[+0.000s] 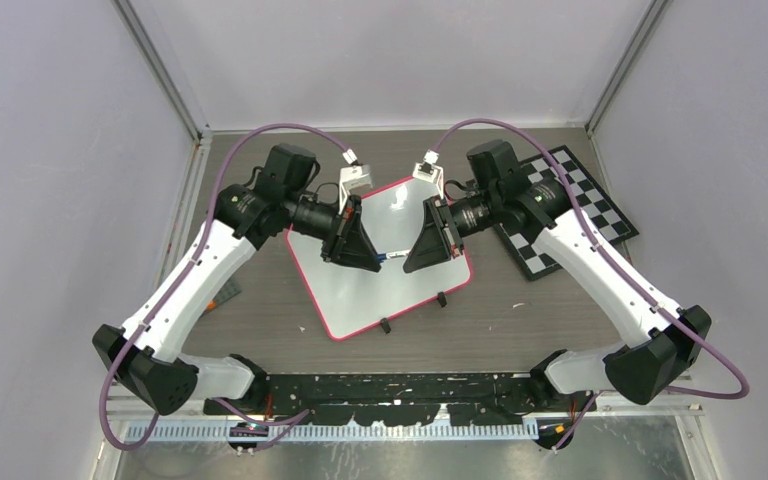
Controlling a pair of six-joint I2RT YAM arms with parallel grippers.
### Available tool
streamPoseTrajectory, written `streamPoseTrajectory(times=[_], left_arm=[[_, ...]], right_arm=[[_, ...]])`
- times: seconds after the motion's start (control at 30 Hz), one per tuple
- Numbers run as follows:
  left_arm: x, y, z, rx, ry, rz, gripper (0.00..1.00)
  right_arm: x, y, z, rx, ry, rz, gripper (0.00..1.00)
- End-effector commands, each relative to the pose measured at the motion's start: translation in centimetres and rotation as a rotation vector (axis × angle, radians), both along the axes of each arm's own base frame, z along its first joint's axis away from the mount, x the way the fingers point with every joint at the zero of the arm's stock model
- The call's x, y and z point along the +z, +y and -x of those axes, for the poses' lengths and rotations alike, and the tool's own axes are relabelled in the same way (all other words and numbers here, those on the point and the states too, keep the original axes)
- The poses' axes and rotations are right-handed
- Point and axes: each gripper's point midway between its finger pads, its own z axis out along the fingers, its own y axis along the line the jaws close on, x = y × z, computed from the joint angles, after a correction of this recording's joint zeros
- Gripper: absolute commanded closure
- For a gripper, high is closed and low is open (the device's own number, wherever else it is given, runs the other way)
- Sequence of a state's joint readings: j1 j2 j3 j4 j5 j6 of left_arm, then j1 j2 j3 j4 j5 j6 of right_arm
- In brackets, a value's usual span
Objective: Write a sentence on the whiteboard
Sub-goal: Open the whiteboard marker at the center of the board.
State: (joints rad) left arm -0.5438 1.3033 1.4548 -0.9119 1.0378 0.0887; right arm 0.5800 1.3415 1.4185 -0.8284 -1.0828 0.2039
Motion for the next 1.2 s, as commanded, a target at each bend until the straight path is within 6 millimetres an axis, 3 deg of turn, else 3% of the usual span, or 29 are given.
streamPoseTrajectory(times=[0.0,0.37,0.63,0.83,1.17], left_arm=[[2.7,-0.7,-2.8,0.053,-0.174,0.061,1.00],[4.1,-0.8,-3.8,0.079,-0.225,0.065,1.00],[2.9,-0.7,-3.6,0.072,-0.198,0.048,1.00],[1.0,0.6,-2.4,0.071,-0.197,-0.003,1.00],[-0.1,4.0,-2.7,0.111,-0.208,-0.064,1.00]], right_arm=[[0.2,0.0,2.5,0.082,0.030,0.018,1.00],[-0.7,-0.6,3.7,0.121,0.031,0.060,1.00],[-0.2,-0.7,3.3,0.103,-0.005,0.058,1.00],[1.3,-1.8,-0.1,-0.030,-0.008,0.013,1.00],[0.9,-3.8,0.0,-0.047,-0.038,0.045,1.00]])
